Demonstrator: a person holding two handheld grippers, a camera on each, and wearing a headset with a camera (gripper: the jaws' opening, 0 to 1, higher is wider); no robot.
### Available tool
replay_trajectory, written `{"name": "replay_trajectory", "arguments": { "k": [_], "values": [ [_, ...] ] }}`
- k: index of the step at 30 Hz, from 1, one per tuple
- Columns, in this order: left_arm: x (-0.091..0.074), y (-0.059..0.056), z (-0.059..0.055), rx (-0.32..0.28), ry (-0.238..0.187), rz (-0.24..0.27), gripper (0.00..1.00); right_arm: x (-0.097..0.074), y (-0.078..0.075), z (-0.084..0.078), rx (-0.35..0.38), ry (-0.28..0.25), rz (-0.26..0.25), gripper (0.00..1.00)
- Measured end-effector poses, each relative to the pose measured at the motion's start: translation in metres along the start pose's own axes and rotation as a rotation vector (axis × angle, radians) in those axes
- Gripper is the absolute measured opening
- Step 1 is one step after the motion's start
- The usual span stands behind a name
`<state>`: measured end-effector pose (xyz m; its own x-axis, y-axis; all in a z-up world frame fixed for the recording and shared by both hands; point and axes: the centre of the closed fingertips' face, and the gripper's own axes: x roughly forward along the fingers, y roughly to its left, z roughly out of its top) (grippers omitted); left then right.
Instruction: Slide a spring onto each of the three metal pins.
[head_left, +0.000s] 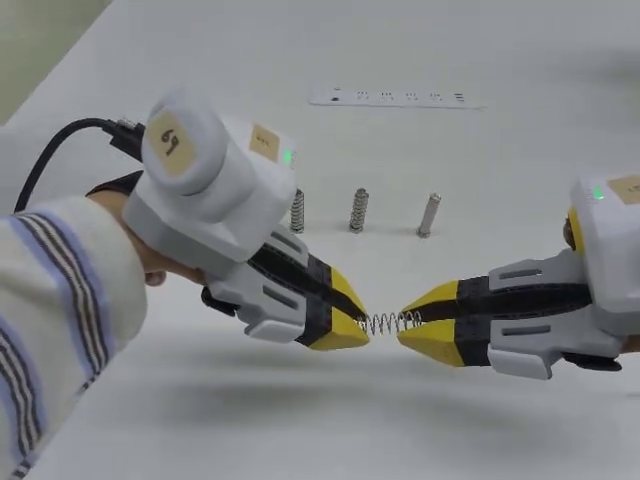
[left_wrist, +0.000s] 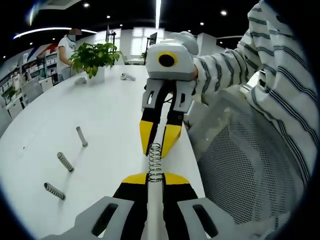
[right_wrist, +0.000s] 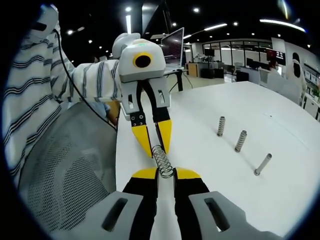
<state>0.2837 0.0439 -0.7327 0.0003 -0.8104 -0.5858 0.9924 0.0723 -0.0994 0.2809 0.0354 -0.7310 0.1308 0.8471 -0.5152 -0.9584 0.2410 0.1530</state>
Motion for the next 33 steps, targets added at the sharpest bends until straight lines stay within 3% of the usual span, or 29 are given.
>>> {"name": "replay_trajectory", "arguments": {
  "k": [10,15,21,24,26,28,30,33],
  "values": [
    [0.003,-0.003,-0.006,-0.009,-0.012,0.023,0.02,0.004,0.008,-0.003,-0.033,0.034,0.032,0.08],
    [0.007,-0.006,-0.010,0.009,0.004,0.029,0.02,0.003,0.013,-0.002,-0.054,0.051,0.049,0.07],
    [0.012,-0.004,-0.009,0.042,-0.020,0.051,0.02,-0.001,0.012,-0.002,-0.047,0.092,0.042,0.07],
    [0.015,-0.002,-0.007,0.043,-0.041,0.066,0.02,-0.003,0.010,-0.002,-0.037,0.126,0.031,0.07],
    [0.019,0.000,-0.005,0.034,-0.061,0.075,0.02,-0.008,0.006,-0.008,0.032,0.203,0.015,0.07],
    [0.023,0.002,-0.004,0.027,-0.067,0.090,0.02,-0.008,0.004,-0.005,0.006,0.207,0.012,0.07],
    [0.025,0.005,-0.003,0.006,-0.074,0.110,0.02,-0.009,0.001,-0.006,-0.022,0.245,0.002,0.07],
    [0.027,0.008,0.001,0.023,-0.094,0.130,0.02,-0.011,-0.002,-0.003,-0.029,0.269,-0.007,0.07]
  ]
}}
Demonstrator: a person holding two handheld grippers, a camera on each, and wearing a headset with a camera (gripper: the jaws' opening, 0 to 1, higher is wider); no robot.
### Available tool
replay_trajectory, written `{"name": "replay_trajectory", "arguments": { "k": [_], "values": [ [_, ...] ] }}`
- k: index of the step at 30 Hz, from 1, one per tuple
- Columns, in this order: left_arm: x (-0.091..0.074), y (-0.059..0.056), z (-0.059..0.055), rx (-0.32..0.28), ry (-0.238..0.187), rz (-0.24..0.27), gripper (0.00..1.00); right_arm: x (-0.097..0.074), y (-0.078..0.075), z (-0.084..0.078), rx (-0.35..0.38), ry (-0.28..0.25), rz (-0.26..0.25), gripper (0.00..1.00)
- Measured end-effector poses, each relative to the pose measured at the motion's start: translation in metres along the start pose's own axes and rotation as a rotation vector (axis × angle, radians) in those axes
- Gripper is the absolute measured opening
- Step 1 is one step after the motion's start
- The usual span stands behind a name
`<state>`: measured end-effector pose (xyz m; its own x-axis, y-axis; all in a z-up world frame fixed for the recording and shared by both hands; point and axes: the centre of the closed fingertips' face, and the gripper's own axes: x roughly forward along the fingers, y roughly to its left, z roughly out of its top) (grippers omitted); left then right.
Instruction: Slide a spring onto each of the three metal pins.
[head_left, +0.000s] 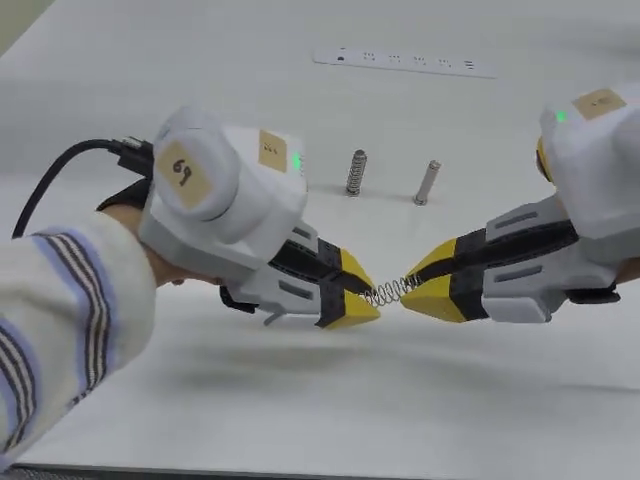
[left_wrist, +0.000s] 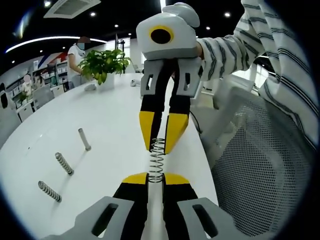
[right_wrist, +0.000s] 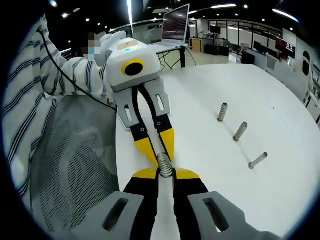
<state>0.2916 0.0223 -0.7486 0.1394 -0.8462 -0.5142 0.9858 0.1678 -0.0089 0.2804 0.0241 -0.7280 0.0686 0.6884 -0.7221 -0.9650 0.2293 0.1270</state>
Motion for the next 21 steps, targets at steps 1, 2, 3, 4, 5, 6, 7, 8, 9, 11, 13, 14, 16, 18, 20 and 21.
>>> {"name": "replay_trajectory", "arguments": {
  "k": [1,2,3,4,5,6,7,8,9,11,13,14,16,18,20,21],
  "values": [
    [0.000,0.000,0.001,-0.002,-0.003,0.006,0.02,-0.001,-0.001,-0.001,0.008,0.017,-0.005,0.07],
    [0.002,-0.001,0.002,0.008,-0.008,0.011,0.02,-0.002,-0.003,-0.004,0.019,0.036,-0.002,0.07],
    [0.003,-0.003,0.003,0.016,-0.011,0.010,0.02,-0.003,-0.002,-0.004,0.012,0.045,0.002,0.07],
    [0.004,-0.003,0.003,0.016,-0.013,0.013,0.02,-0.004,-0.002,-0.005,-0.021,0.071,0.002,0.07],
    [0.005,-0.004,0.003,0.018,-0.016,0.014,0.02,-0.005,-0.002,-0.007,-0.043,0.094,0.001,0.07],
    [0.007,-0.005,0.004,0.020,-0.019,0.013,0.02,-0.005,-0.001,-0.008,-0.053,0.107,0.007,0.07],
    [0.008,-0.005,0.004,0.000,-0.020,0.015,0.02,-0.005,0.000,-0.007,-0.054,0.113,0.007,0.07],
    [0.009,-0.006,0.005,-0.019,-0.024,0.021,0.02,-0.006,0.001,-0.006,-0.060,0.123,0.008,0.07],
    [0.010,-0.006,0.005,-0.009,-0.026,0.023,0.02,-0.006,0.001,-0.006,-0.070,0.130,0.009,0.07],
    [0.011,-0.007,0.006,-0.008,-0.033,0.027,0.02,-0.008,0.002,-0.005,-0.088,0.146,0.013,0.07],
    [0.012,-0.008,0.008,-0.009,-0.038,0.023,0.02,-0.009,0.002,-0.005,-0.102,0.163,0.022,0.06],
    [0.013,-0.009,0.008,-0.013,-0.039,0.020,0.02,-0.009,0.003,-0.004,-0.106,0.167,0.025,0.06],
    [0.014,-0.010,0.010,0.001,-0.052,0.012,0.02,-0.010,0.005,-0.003,-0.114,0.173,0.030,0.06],
    [0.014,-0.010,0.011,-0.001,-0.061,0.013,0.02,-0.012,0.004,-0.002,-0.126,0.187,0.029,0.07],
    [0.014,-0.011,0.014,0.009,-0.076,0.009,0.02,-0.015,0.005,-0.001,-0.147,0.208,0.026,0.07],
    [0.015,-0.011,0.015,0.010,-0.079,0.008,0.02,-0.015,0.005,-0.001,-0.152,0.211,0.026,0.07]
  ]
}}
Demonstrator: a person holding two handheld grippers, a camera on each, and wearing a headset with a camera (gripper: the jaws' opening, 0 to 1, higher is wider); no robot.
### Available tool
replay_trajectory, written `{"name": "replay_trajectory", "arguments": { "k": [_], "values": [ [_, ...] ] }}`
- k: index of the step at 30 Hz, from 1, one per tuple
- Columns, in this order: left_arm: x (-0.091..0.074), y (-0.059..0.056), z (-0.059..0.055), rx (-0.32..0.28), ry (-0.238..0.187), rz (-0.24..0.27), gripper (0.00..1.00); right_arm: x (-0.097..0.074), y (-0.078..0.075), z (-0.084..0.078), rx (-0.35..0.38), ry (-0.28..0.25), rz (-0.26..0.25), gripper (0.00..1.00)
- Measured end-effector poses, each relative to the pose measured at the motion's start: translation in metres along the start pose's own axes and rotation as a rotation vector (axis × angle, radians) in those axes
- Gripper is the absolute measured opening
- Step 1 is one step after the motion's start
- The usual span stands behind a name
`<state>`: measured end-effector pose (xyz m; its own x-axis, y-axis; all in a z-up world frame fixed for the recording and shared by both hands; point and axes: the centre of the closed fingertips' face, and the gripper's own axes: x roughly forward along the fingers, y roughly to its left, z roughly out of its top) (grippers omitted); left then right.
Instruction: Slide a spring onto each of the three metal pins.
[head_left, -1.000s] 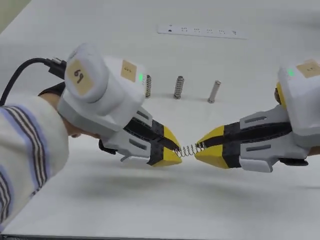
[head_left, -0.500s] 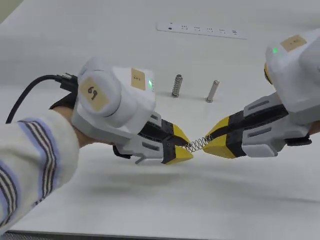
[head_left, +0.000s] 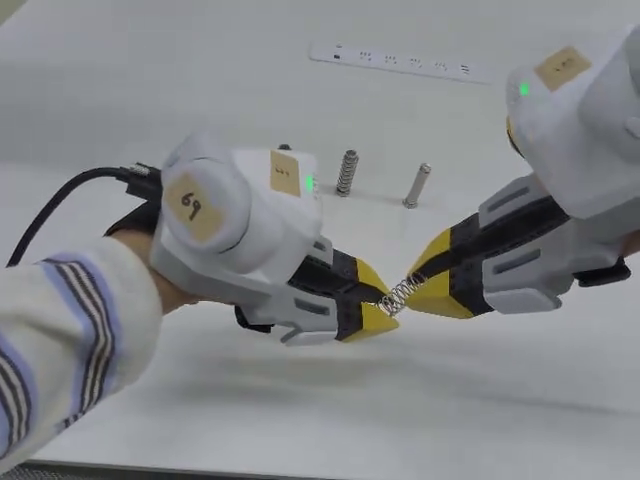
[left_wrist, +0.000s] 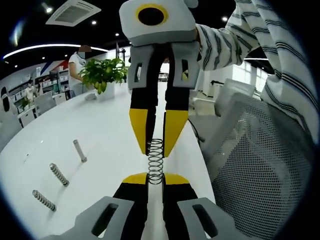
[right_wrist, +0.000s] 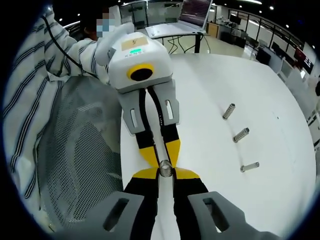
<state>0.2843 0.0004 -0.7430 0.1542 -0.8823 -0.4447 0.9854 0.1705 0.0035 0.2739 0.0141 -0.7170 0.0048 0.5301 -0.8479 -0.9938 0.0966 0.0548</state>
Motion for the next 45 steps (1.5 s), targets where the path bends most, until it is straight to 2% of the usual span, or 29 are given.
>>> {"name": "replay_trajectory", "arguments": {
  "k": [9,14,25,28,35,40,45],
  "values": [
    [0.005,-0.002,0.007,0.018,-0.020,0.006,0.02,-0.003,0.000,-0.001,-0.027,0.056,-0.004,0.07],
    [0.005,-0.001,0.009,0.021,-0.025,0.009,0.02,-0.005,-0.002,0.000,-0.038,0.067,-0.008,0.07],
    [0.004,0.002,0.007,0.035,0.001,0.029,0.02,0.003,-0.003,0.002,-0.077,0.102,-0.010,0.08],
    [0.004,0.002,0.005,0.038,0.009,0.032,0.02,0.006,-0.004,0.001,-0.070,0.110,-0.012,0.08],
    [0.002,0.003,0.012,0.042,-0.012,0.042,0.02,0.010,-0.005,0.000,-0.045,0.127,-0.018,0.08],
    [0.001,0.005,0.010,0.045,-0.004,0.053,0.02,0.014,-0.008,-0.003,-0.036,0.147,-0.028,0.08],
    [-0.002,0.007,0.008,0.046,0.001,0.067,0.02,0.016,-0.012,0.000,-0.016,0.126,-0.041,0.08]
  ]
}}
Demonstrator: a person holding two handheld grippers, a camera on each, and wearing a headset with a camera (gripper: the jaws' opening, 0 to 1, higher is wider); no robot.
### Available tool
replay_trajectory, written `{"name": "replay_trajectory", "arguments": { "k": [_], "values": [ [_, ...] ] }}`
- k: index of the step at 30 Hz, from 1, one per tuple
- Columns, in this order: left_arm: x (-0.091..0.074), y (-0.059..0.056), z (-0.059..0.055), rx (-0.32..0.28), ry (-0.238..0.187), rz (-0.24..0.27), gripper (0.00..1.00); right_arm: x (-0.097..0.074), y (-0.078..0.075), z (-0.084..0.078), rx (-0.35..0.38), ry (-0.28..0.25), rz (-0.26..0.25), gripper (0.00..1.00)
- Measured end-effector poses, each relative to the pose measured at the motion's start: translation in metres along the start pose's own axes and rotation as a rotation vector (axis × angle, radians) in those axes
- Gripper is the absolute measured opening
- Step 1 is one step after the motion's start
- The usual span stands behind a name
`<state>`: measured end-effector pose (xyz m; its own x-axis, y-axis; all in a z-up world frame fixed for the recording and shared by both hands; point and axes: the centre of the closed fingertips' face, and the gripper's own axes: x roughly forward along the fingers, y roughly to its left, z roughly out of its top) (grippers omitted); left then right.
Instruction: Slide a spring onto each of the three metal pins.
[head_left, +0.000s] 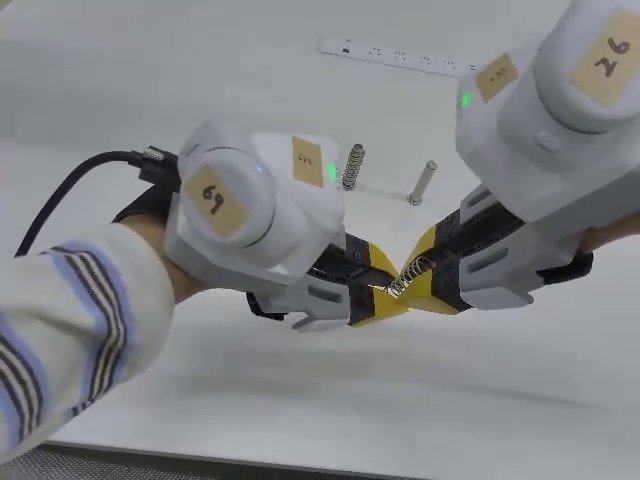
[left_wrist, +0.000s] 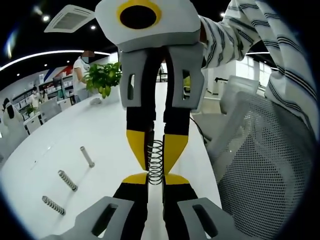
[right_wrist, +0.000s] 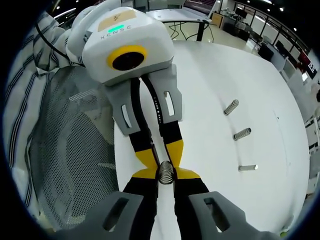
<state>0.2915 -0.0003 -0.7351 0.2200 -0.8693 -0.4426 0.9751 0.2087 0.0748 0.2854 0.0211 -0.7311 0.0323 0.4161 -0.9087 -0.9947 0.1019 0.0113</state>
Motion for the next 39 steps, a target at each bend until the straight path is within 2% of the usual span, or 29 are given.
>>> {"name": "replay_trajectory", "arguments": {
  "k": [16,20,23,25,26,28,32,34,36,39],
  "values": [
    [0.002,0.000,-0.004,-0.012,-0.005,0.001,0.03,0.005,-0.001,-0.001,-0.032,0.037,-0.006,0.07],
    [0.003,0.000,-0.005,-0.039,-0.012,-0.005,0.10,0.005,-0.001,0.001,-0.030,0.030,-0.006,0.07],
    [0.003,0.000,-0.005,-0.047,-0.018,0.002,0.13,0.005,-0.003,0.002,-0.037,0.033,-0.012,0.07],
    [0.003,0.002,-0.007,-0.057,-0.014,0.011,0.15,0.005,-0.008,0.000,-0.051,0.040,-0.038,0.07],
    [0.003,0.004,-0.008,-0.062,-0.012,0.020,0.18,0.005,-0.011,-0.001,-0.056,0.046,-0.051,0.07],
    [0.002,0.008,-0.012,-0.075,-0.003,0.038,0.31,0.004,-0.015,-0.005,-0.064,0.057,-0.070,0.07],
    [-0.002,0.019,-0.013,-0.122,-0.012,0.092,0.44,0.002,-0.020,-0.013,-0.038,0.061,-0.074,0.07],
    [-0.004,0.024,-0.017,-0.160,0.003,0.117,0.57,0.001,-0.022,-0.019,-0.013,0.061,-0.071,0.07],
    [-0.005,0.027,-0.017,-0.148,-0.001,0.125,0.67,0.000,-0.021,-0.024,0.003,0.062,-0.071,0.07],
    [-0.007,0.032,-0.019,-0.159,0.002,0.151,0.77,-0.001,-0.024,-0.030,0.023,0.067,-0.077,0.07]
  ]
}}
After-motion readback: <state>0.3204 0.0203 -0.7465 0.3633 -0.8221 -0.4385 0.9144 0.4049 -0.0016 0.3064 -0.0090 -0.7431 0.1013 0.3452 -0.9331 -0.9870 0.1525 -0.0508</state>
